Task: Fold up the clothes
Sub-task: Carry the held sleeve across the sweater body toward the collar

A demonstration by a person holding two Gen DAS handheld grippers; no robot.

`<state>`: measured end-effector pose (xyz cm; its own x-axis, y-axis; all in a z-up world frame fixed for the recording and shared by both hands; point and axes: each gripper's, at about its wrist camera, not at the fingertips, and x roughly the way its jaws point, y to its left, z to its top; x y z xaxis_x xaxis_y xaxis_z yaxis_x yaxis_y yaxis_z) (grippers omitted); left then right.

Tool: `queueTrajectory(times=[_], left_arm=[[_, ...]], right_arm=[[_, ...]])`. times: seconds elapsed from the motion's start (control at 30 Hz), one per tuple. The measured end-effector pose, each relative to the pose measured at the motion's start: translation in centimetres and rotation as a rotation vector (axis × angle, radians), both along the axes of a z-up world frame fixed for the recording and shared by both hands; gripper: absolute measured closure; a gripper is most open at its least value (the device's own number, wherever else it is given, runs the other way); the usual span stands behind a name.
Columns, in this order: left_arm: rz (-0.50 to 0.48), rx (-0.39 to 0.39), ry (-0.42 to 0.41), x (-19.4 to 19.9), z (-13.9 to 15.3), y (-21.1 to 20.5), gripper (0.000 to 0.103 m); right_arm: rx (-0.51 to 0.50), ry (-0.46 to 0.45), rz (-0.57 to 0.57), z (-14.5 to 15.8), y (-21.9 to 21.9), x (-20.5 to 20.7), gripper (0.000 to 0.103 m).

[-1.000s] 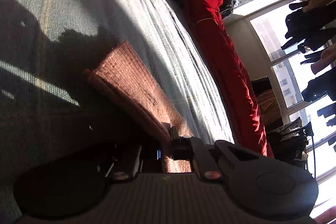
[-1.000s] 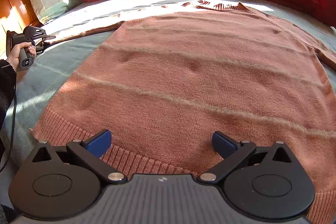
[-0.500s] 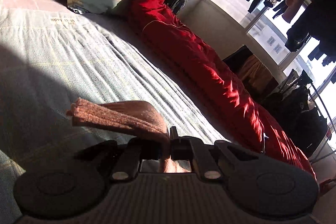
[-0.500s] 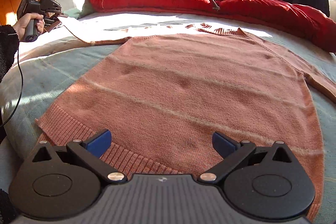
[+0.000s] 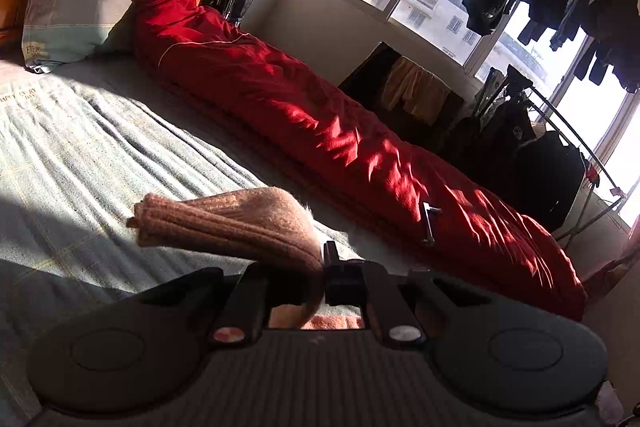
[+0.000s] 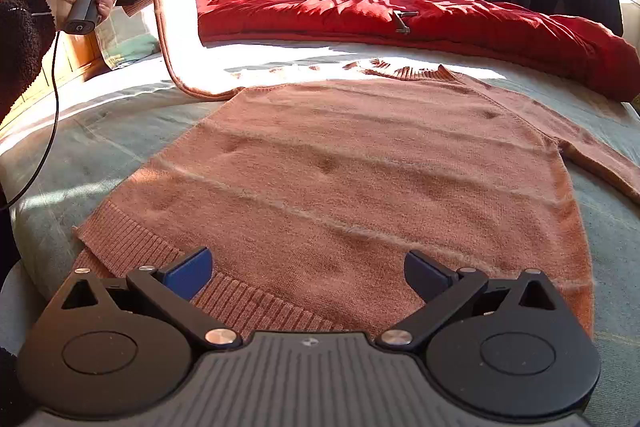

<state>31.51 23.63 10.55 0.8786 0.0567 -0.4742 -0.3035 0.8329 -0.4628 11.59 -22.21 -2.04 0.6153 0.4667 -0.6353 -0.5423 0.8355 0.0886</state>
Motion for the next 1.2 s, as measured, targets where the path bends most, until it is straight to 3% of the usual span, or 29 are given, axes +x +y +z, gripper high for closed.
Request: queueTrajectory(times=[0.4, 0.73, 0.93, 1.2], left_arm=[[-0.125, 0.019, 0.007, 5.2, 2.9, -8.3, 0.098], [-0.261, 0.004, -0.007, 8.5, 3.5, -15.8, 0.098], [-0.324, 0.006, 0.011, 10.4, 2.6, -20.3, 0.098], [-0.406, 0.046, 0.079, 12.1, -0.9, -25.8, 0.098]], right_arm=[[0.044, 0.019, -0.043, -1.1, -2.9, 0.7, 0.0], [0.045, 0.024, -0.072, -1.8, -4.6, 1.0, 0.0], [0.053, 0.027, -0.082, -1.9, -5.2, 1.3, 0.0], [0.05, 0.042, -0.107, -2.4, -6.1, 1.5, 0.0]])
